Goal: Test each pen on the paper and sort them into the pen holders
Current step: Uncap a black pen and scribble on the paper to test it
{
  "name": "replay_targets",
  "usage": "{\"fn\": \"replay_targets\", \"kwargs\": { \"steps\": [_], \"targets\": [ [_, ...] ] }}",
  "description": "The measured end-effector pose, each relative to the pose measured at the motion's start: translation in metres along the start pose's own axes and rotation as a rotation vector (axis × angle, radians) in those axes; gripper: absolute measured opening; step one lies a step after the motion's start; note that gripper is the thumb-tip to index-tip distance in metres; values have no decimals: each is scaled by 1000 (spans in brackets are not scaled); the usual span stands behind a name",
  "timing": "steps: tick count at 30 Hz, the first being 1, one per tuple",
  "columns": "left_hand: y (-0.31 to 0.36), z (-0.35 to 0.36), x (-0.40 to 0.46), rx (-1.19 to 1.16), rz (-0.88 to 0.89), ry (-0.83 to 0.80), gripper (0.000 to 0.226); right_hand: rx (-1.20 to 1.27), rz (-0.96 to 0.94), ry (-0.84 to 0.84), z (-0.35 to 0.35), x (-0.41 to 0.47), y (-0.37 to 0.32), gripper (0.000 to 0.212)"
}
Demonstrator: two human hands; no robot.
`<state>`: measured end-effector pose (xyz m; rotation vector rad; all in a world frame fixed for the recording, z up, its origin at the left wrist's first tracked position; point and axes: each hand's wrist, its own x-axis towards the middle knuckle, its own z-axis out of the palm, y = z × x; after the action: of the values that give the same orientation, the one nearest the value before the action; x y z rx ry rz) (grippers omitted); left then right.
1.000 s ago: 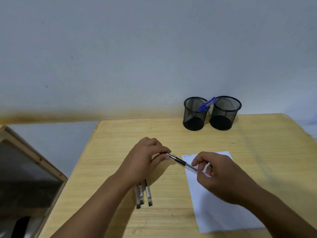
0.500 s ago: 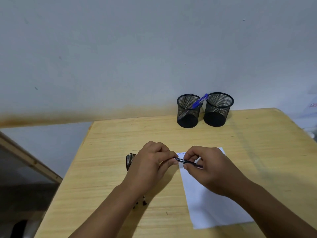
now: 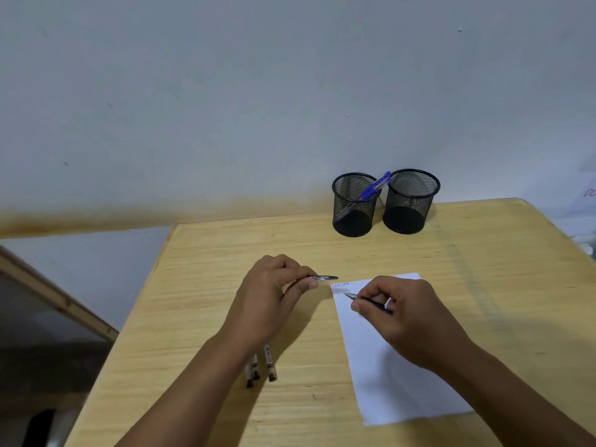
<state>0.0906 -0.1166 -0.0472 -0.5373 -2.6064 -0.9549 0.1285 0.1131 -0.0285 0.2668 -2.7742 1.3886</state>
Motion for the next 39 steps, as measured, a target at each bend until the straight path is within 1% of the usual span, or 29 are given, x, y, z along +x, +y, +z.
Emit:
{"fn": "replay_targets", "kwargs": {
  "steps": [2,5,8,12,16,19,21,23,26,30,33,35,37,39],
  "targets": [
    [-4,-2,2,1,-82,15,15,48,35,8,-1,-2,1,15],
    [-8,0,5,51,-188,28,14,99,82,19,0,-4,1,13],
    [-11,3,7,138,-291,-15,14,141,107,37,0,-6,2,12],
    [-13,10,8,268,-338,-60,17,162,142,64,-1,-7,2,11],
    [-13,15,6,309,-373,-110,20,146,198,64,-3,-9,6,5],
    [-14,15,6,322,-378,-130,20,153,234,30,-3,-10,11,21],
    [-13,15,6,339,-367,-139,22,241,252,38,-2,-10,14,30],
    [-9,15,4,355,-345,-123,30,335,282,58,-2,-10,16,36],
    [9,19,-4,299,-302,-62,30,379,317,113,-3,-8,18,34],
    [39,38,-27,189,-177,-106,29,384,358,173,-4,-6,22,30],
    [44,53,-38,210,-143,-164,50,377,370,204,-3,-2,23,28],
    [45,58,-42,235,-135,-189,54,399,369,211,-2,0,23,29],
    [45,61,-47,253,-124,-194,50,481,375,186,-2,2,22,30],
    [44,63,-51,270,-122,-187,48,618,405,137,-2,4,20,27]
  ]
}}
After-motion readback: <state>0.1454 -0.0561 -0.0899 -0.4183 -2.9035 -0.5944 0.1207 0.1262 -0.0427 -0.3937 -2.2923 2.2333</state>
